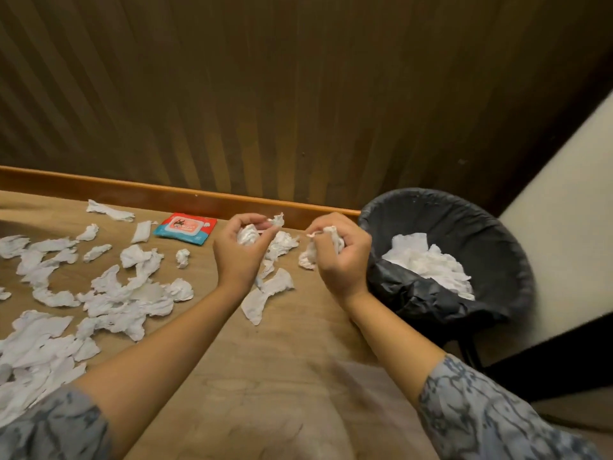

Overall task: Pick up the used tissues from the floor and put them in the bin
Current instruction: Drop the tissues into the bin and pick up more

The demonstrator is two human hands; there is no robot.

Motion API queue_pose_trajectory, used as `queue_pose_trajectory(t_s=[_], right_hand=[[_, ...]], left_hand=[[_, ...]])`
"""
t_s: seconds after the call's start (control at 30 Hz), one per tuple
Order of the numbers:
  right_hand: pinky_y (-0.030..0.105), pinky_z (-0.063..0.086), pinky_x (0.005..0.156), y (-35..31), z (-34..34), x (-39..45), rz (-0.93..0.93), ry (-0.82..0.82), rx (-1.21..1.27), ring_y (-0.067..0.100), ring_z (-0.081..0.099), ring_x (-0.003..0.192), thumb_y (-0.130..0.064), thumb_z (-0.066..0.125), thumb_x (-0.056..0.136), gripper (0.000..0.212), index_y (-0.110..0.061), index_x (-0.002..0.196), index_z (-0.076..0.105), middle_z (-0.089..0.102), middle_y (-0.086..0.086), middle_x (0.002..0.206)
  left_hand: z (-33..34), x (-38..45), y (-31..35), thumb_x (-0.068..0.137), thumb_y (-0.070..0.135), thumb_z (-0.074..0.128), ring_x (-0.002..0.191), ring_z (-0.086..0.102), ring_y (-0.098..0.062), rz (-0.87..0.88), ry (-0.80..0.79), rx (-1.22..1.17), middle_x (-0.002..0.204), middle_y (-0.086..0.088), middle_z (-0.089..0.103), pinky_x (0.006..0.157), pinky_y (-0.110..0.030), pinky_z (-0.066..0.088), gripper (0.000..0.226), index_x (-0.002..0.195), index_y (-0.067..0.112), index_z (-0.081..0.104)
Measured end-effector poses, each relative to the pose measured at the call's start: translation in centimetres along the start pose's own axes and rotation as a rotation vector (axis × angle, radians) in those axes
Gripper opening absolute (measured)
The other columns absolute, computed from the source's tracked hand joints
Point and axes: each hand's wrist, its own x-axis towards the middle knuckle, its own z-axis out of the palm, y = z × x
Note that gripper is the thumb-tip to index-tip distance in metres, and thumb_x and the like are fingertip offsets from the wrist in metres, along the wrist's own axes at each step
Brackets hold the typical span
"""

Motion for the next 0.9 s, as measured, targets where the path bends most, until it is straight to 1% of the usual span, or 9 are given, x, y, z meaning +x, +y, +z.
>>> queue_pose_trajectory(t_s=[0.1, 0.2, 0.33, 0.4, 0.5, 0.57, 0.63, 0.77, 0.9], right_hand=[[0.024, 0.049, 0.061, -2.2, -3.2, 1.9, -0.069, 0.093, -0.024, 0.014, 0.061, 0.067, -0.018, 0.053, 0.084, 0.023, -0.004, 0.072, 0.067, 0.065, 0.007, 0.070], [0.015, 0.046, 0.066, -3.3, -6.8, 3.4, -0.120, 0.192, -0.117, 0.009, 0.061, 0.071, -0.016, 0.054, 0.087, 0.022, -0.002, 0.077, 0.067, 0.065, 0.007, 0.076], [0.022, 0.053, 0.068, -3.0, -11.7, 5.0, -0.069, 0.275, -0.320, 0.009, 0.063, 0.079, -0.013, 0.059, 0.088, 0.010, -0.013, 0.086, 0.069, 0.066, -0.001, 0.085], [0.022, 0.055, 0.072, -2.5, -13.9, 5.1, 0.026, 0.314, -0.401, 0.007, 0.063, 0.084, -0.013, 0.061, 0.090, 0.010, -0.020, 0.089, 0.068, 0.067, -0.006, 0.089], [0.027, 0.055, 0.075, -1.3, -16.4, 4.8, 0.317, 0.283, -0.380, 0.008, 0.064, 0.089, -0.026, 0.063, 0.091, 0.006, -0.023, 0.093, 0.068, 0.068, -0.010, 0.091], [0.032, 0.055, 0.081, 0.0, -17.9, 4.4, 0.501, 0.255, -0.390, 0.010, 0.064, 0.093, -0.044, 0.069, 0.084, 0.020, -0.026, 0.095, 0.069, 0.069, -0.011, 0.093], [0.043, 0.052, 0.092, 1.1, -18.7, 3.9, 0.590, 0.262, -0.473, 0.012, 0.063, 0.098, -0.062, 0.067, 0.073, 0.036, -0.032, 0.094, 0.068, 0.069, -0.012, 0.098], [0.038, 0.052, 0.092, 0.7, -17.5, 4.0, 0.581, 0.271, -0.445, 0.014, 0.060, 0.102, -0.041, 0.065, 0.089, 0.020, -0.024, 0.099, 0.068, 0.067, -0.007, 0.101], [0.022, 0.049, 0.082, -1.0, -12.3, 5.2, 0.436, 0.096, -0.375, 0.002, 0.059, 0.092, -0.031, 0.064, 0.092, 0.010, -0.024, 0.097, 0.066, 0.065, -0.013, 0.094]], left_hand=[[2.6, -0.7, 4.3, 0.079, 0.033, 0.077, 0.078, 0.067, -0.006, 0.023, -0.014, -0.144, 0.084, 0.000, 0.070, 0.066, -0.017, 0.056, 0.025, 0.093, 0.013, 0.067], [6.0, -0.9, 8.4, 0.083, 0.042, 0.069, 0.069, 0.066, -0.009, -0.044, -0.032, -0.342, 0.074, -0.004, 0.068, 0.074, -0.025, 0.057, 0.035, 0.086, 0.007, 0.065], [11.2, -1.4, 12.5, 0.087, 0.046, 0.062, 0.077, 0.061, -0.011, -0.112, -0.150, -0.543, 0.074, 0.001, 0.063, 0.083, -0.025, 0.048, 0.033, 0.084, 0.013, 0.062], [13.8, -2.2, 13.3, 0.087, 0.045, 0.062, 0.084, 0.058, -0.013, -0.127, -0.273, -0.560, 0.083, -0.001, 0.061, 0.083, -0.025, 0.047, 0.029, 0.088, 0.016, 0.060], [17.1, -3.6, 12.6, 0.095, 0.040, 0.052, 0.095, 0.055, -0.014, -0.172, -0.512, -0.415, 0.096, 0.002, 0.057, 0.085, -0.023, 0.045, 0.027, 0.104, 0.014, 0.055], [18.3, -4.5, 11.6, 0.098, 0.031, 0.046, 0.099, 0.053, -0.013, -0.227, -0.648, -0.332, 0.099, 0.005, 0.055, 0.083, -0.022, 0.044, 0.022, 0.113, 0.015, 0.052], [18.3, -4.7, 10.4, 0.098, 0.021, 0.047, 0.101, 0.053, -0.010, -0.159, -0.716, -0.232, 0.105, 0.007, 0.057, 0.081, -0.018, 0.043, 0.019, 0.116, 0.018, 0.052], [15.9, -3.1, 9.2, 0.091, 0.018, 0.059, 0.100, 0.059, -0.007, 0.019, -0.602, -0.172, 0.106, 0.007, 0.065, 0.086, -0.021, 0.049, 0.015, 0.104, 0.025, 0.061], [11.7, -0.2, 5.9, 0.090, 0.017, 0.061, 0.092, 0.064, -0.008, -0.053, -0.465, -0.158, 0.095, 0.004, 0.068, 0.080, -0.021, 0.053, 0.009, 0.098, 0.019, 0.066]])
